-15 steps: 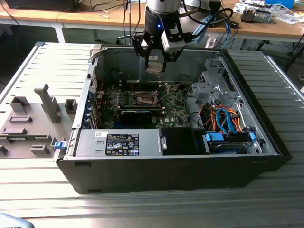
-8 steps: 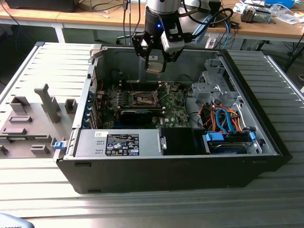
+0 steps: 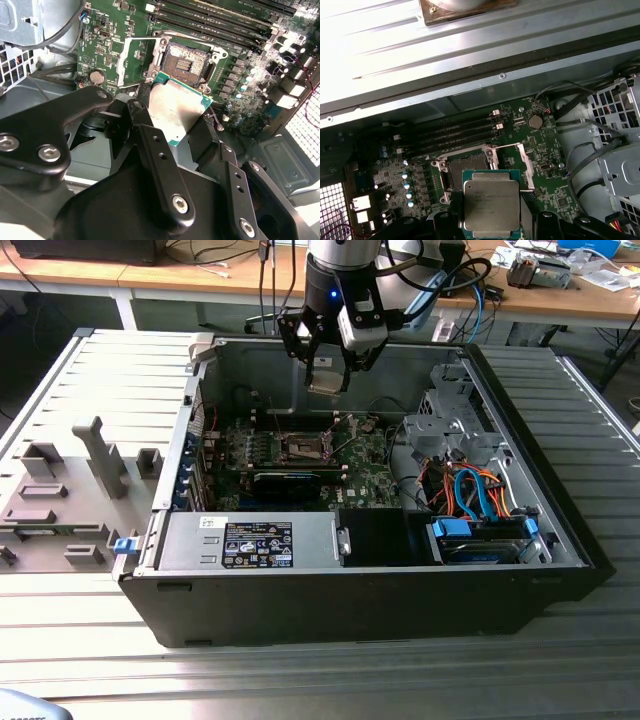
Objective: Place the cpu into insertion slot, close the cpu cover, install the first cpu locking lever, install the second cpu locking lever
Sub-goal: 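Place the cpu into insertion slot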
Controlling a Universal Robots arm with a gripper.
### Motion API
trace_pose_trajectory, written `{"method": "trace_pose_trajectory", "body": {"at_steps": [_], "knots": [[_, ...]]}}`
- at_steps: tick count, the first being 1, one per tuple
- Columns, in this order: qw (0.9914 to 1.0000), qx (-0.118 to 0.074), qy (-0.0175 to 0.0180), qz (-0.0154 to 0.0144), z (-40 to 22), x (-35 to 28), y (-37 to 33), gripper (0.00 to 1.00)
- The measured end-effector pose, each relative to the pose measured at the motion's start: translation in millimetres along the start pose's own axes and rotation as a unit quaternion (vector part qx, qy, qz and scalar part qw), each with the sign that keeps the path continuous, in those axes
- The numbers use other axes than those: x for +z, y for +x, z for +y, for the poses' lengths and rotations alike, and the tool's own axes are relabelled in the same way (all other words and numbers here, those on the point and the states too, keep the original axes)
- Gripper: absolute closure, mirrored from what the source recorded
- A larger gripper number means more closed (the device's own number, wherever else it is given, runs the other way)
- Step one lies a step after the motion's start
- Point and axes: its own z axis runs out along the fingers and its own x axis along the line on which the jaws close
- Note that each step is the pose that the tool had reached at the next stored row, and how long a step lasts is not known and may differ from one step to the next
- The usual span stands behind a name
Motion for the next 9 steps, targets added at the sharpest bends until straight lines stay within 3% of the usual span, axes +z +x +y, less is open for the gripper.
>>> {"method": "trace_pose_trajectory", "body": {"at_steps": [9], "knots": [[0.99999,0.003,-0.0001,-0.0003,0.0,0.0,0.0,0.46]]}}
